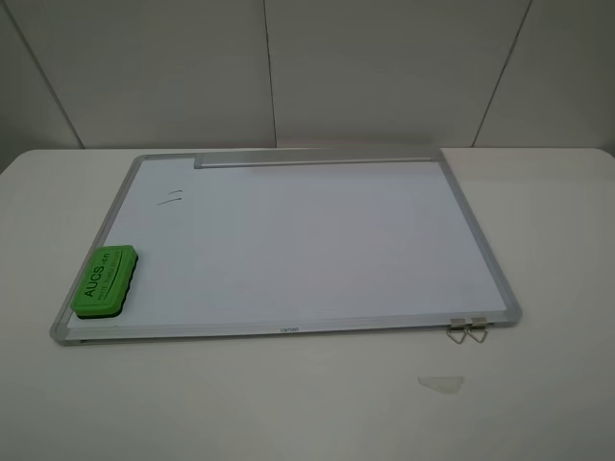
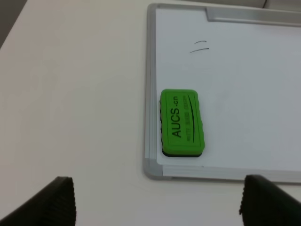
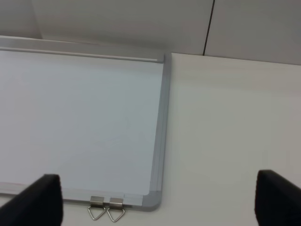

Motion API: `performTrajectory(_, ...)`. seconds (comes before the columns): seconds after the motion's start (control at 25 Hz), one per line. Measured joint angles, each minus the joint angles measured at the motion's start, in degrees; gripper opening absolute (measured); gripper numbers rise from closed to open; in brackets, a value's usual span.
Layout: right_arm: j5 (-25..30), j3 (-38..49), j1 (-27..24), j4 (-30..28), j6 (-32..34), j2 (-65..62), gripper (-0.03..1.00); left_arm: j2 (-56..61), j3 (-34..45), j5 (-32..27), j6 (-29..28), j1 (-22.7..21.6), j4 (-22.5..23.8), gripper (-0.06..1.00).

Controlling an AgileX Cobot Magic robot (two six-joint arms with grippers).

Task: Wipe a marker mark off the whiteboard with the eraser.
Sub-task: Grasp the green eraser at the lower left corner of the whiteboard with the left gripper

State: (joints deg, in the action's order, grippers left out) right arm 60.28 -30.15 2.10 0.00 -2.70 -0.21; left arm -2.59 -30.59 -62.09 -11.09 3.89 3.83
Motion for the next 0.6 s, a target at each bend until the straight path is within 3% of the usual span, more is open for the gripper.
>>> performTrajectory(0.6, 0.00, 0.00, 0.00, 0.00, 0.00, 0.00, 0.82, -42.61, -18.42, -6.08, -1.87, 0.00, -1.10, 0.72)
